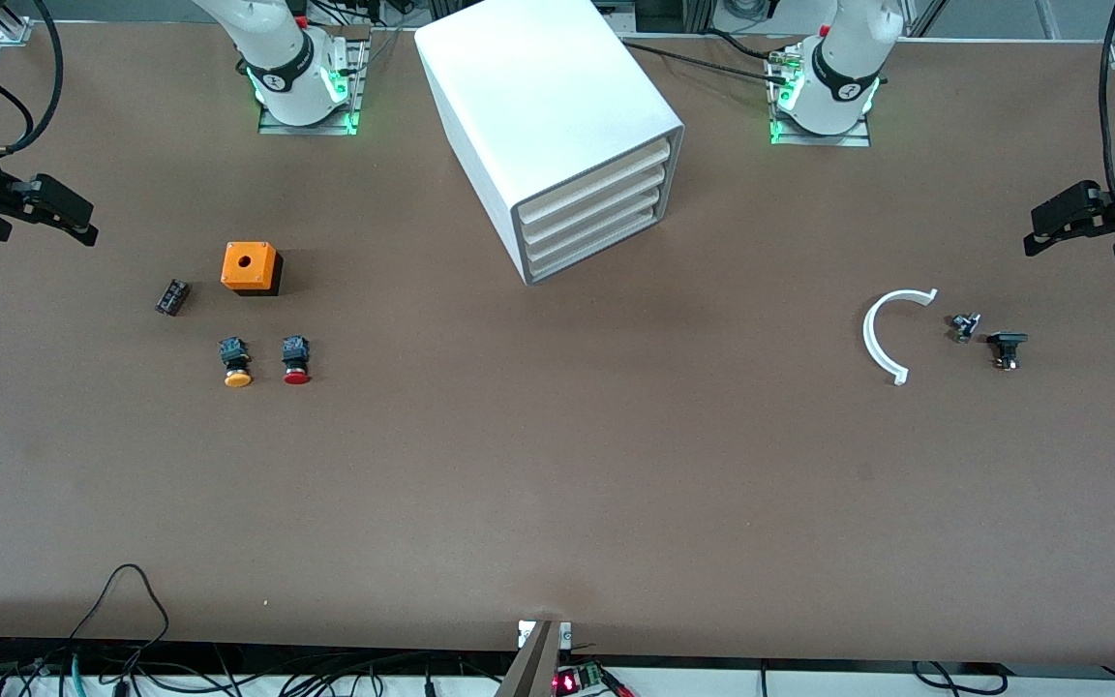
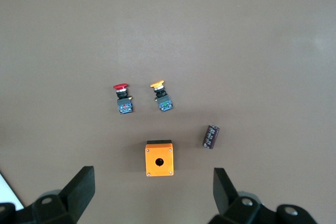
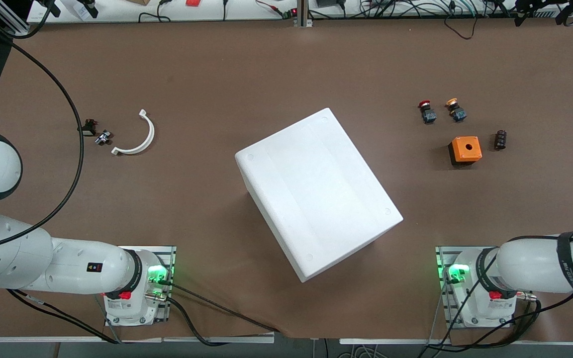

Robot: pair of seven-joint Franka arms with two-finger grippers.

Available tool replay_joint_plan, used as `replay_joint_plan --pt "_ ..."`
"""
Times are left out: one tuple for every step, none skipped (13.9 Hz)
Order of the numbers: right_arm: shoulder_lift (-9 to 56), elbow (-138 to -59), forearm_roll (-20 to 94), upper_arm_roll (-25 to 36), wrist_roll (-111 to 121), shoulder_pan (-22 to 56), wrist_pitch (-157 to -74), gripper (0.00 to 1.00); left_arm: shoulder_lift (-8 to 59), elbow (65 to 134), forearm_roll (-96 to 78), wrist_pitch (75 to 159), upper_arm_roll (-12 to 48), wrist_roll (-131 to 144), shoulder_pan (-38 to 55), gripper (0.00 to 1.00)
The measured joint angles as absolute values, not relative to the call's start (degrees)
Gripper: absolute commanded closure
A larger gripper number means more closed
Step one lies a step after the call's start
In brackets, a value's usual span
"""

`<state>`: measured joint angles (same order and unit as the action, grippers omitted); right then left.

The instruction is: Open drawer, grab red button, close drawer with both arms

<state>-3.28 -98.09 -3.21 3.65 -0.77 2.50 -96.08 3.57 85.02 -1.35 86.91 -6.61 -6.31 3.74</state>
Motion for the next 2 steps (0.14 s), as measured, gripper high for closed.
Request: replay_joint_plan --pt "-3.3 -98.1 -3.2 3.6 -0.8 2.5 -96.1 0.0 3.6 85.0 -1.4 86.8 -6.6 -6.3 3.7 0.0" --pt "-3.3 -98.1 -3.2 3.6 -0.8 2.5 -96.1 0.0 3.6 85.0 -1.4 86.8 -6.6 -6.3 3.7 0.0"
